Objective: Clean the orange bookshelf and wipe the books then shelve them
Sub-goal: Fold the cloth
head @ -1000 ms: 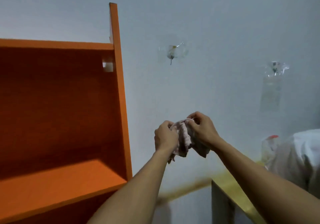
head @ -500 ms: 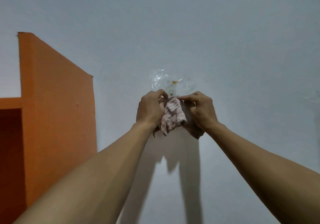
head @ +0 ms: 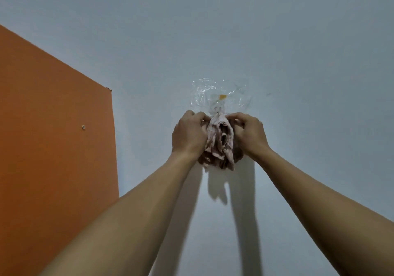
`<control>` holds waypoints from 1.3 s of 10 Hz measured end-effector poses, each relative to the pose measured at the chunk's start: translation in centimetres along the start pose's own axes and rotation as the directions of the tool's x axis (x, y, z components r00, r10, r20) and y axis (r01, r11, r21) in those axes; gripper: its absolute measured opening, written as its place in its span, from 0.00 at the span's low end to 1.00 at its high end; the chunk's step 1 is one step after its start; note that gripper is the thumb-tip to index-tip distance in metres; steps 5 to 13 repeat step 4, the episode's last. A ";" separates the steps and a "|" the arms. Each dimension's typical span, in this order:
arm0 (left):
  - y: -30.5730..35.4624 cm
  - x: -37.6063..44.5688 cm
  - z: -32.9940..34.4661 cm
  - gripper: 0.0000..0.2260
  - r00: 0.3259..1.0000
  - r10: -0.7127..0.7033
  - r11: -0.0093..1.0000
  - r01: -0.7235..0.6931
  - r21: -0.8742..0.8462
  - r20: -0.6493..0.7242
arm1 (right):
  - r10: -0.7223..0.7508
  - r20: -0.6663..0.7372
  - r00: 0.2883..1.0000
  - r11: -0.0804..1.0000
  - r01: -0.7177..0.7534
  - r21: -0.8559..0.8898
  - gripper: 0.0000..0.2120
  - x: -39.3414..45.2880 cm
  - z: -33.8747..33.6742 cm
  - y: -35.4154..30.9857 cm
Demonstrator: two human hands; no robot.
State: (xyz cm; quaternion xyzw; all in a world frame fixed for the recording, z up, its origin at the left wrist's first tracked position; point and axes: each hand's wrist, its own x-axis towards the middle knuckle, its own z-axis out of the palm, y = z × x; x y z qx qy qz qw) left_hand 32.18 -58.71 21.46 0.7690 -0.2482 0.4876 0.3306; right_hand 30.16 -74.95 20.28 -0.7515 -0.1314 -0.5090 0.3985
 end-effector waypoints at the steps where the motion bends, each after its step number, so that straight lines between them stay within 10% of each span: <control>1: 0.0 -1.7 0.7 0.08 0.993 -0.109 0.990 0.105 -0.090 -0.034 | 0.168 0.038 0.985 0.960 -0.172 0.221 0.09 -1.6 0.3 0.0; 4: -3.6 -21.1 1.8 0.04 0.722 -0.691 0.650 0.626 -0.430 0.006 | 0.530 0.274 0.802 0.782 -0.588 0.208 0.11 -20.4 3.9 3.6; 13: -3.6 -21.1 1.8 0.04 0.722 -0.691 0.650 0.626 -0.430 0.006 | 0.530 0.274 0.802 0.782 -0.588 0.208 0.11 -20.4 3.9 3.6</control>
